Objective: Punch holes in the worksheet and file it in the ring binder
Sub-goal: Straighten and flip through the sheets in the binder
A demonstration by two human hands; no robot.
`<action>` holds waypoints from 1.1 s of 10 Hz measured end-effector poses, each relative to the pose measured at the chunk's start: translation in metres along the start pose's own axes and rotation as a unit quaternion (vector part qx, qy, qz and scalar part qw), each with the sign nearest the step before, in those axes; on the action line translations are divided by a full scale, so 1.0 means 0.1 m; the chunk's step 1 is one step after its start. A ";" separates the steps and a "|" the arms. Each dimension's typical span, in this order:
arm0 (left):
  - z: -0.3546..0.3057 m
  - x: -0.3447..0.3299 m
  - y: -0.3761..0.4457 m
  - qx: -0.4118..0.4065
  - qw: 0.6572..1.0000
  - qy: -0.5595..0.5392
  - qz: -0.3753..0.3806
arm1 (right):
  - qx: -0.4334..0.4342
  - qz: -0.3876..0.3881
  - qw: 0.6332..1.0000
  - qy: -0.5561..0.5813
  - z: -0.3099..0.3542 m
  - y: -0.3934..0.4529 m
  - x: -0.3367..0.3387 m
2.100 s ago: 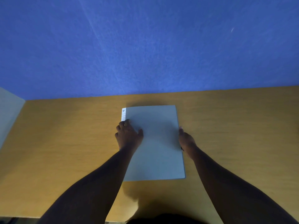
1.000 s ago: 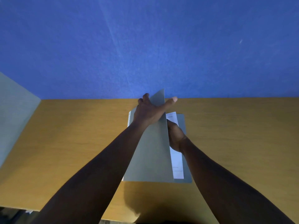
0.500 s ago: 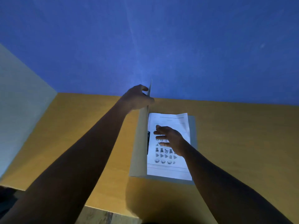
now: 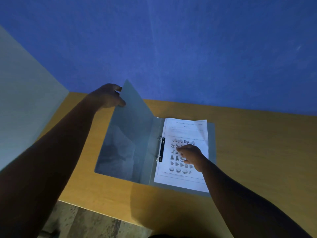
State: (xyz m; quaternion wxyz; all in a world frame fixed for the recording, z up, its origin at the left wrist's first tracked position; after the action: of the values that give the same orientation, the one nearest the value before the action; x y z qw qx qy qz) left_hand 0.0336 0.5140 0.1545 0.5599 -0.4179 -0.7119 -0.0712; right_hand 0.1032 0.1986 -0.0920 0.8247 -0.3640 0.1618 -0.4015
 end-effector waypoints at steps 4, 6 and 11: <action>0.70 -0.01 0.00 0.070 0.936 0.251 -0.238 | -0.013 -0.017 1.000 -0.022 -0.09 0.09 0.06; 0.90 -0.60 0.07 0.025 0.940 0.285 -0.188 | -0.040 -0.016 0.999 0.001 -0.17 0.12 0.12; 0.62 -1.27 -0.03 -0.029 0.967 0.192 -0.163 | -0.034 -0.007 0.999 -0.006 -0.10 0.10 0.11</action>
State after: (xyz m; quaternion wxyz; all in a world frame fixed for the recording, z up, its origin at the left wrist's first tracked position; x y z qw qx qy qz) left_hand -0.0109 0.4815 0.0241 0.6546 -0.2907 -0.6473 -0.2607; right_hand 0.1098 0.1896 -0.1053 0.8100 -0.3958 0.1677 -0.3990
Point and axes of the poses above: each hand's wrist, its own y-axis towards the middle knuckle, its own x-axis out of the back of the hand, z = x × y, the point moved 10 cm from there along y, towards the middle knuckle, and after that the axes turned 10 degrees about y, right-handed, at the moved point
